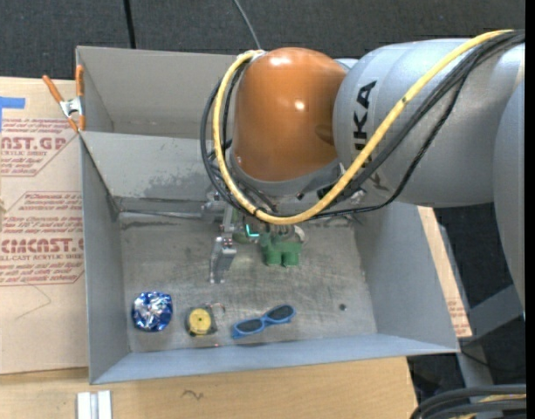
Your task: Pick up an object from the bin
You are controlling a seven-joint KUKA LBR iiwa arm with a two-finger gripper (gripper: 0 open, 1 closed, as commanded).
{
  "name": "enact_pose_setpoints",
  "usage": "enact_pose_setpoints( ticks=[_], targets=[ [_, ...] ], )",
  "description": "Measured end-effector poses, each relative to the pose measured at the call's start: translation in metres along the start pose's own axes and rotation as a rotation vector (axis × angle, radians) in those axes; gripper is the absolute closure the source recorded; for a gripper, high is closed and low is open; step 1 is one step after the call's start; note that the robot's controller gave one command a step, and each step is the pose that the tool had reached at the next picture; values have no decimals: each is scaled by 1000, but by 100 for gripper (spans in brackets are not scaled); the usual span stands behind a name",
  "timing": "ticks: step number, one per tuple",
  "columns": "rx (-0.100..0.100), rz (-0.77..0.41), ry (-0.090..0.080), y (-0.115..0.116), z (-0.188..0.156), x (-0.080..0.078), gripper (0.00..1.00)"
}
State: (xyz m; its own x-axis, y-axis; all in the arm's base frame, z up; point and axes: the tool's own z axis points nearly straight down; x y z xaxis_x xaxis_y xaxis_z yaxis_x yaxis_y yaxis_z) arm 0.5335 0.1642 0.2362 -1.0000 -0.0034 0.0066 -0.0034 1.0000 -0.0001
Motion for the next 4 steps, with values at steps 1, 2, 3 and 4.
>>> enact_pose_setpoints(
  ticks=[1, 2, 3, 4],
  targets=[
    [1, -229, 1, 5, 124, 46, 0],
    [-3, -198, -11, -52, 165, 39, 0],
    [1, -177, -25, -180, 163, 49, 0],
    [-1, -184, -8, -177, 164, 52, 100]
  ],
)
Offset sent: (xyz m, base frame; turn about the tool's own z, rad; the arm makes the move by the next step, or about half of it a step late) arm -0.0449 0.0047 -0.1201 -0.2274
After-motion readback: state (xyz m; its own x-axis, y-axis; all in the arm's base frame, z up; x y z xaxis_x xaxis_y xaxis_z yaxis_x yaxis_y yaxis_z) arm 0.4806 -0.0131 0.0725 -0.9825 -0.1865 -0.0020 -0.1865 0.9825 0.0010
